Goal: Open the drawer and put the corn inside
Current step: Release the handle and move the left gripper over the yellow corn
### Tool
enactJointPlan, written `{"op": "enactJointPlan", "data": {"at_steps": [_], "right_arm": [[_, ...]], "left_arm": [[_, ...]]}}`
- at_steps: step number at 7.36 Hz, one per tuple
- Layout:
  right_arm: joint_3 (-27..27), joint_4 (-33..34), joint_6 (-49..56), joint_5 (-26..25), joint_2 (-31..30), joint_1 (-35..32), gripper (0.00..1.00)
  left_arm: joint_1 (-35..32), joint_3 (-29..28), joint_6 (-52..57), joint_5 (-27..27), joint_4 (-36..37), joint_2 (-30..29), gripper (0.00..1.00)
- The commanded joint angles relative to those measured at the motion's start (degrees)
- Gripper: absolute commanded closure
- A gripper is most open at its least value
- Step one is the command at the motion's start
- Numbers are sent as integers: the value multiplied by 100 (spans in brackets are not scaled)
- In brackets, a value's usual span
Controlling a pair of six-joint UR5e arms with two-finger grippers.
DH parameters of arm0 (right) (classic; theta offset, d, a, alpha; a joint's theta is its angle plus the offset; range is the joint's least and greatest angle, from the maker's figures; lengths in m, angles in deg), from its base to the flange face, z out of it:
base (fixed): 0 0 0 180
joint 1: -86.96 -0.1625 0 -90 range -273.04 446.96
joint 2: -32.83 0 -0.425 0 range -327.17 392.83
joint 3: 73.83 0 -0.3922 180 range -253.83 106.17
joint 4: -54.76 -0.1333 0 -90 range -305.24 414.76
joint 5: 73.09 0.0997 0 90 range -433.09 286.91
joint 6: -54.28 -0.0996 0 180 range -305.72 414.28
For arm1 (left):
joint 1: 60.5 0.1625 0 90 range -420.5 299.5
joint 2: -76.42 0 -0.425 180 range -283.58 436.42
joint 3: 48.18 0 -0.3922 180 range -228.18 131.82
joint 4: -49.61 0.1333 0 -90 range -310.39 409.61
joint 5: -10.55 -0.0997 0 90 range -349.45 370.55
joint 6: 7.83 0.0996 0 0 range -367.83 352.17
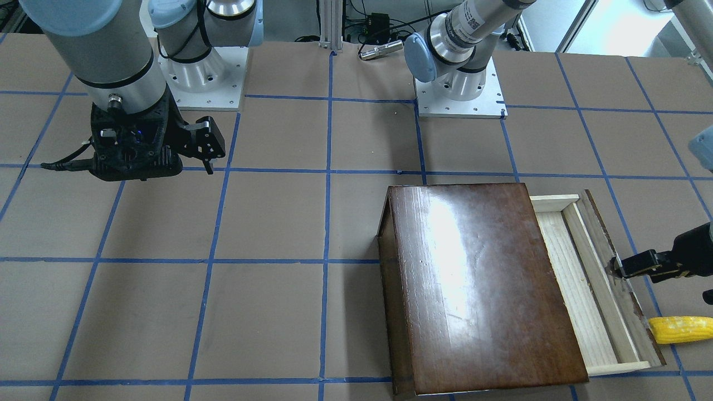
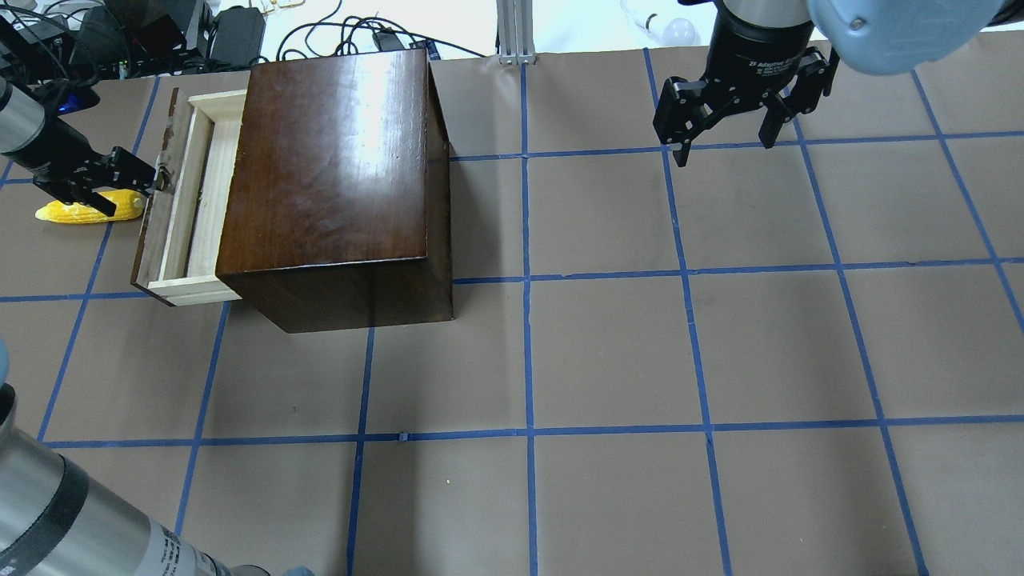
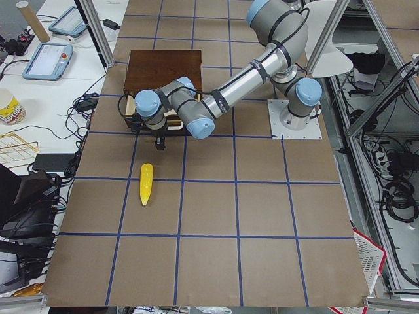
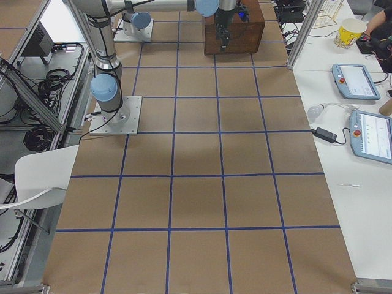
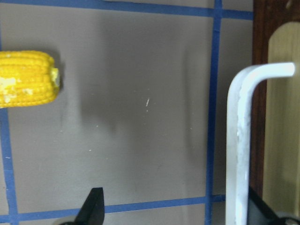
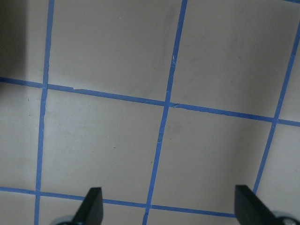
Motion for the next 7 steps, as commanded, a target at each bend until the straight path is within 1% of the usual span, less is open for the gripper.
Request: {"op": "enactJointPlan", "data": {"at_steps": [1,4,5,6,7], "right_arm": [[0,-9,-6,0,0,0,0],[0,0,-6,0,0,0,0],[0,0,3,0,0,0,0],[0,-9,-6,0,0,0,0],[0,0,-6,0,0,0,0]], "left_arm": [[13,-58,7,0,-26,7,0],[13,-146,34,-131,-62,103,0],[5,-382,364,-410,-79,148,0],[13,-654,1081,-578,-79,-9,0],[22,-769,1289,-641,-36,-115,0]]}}
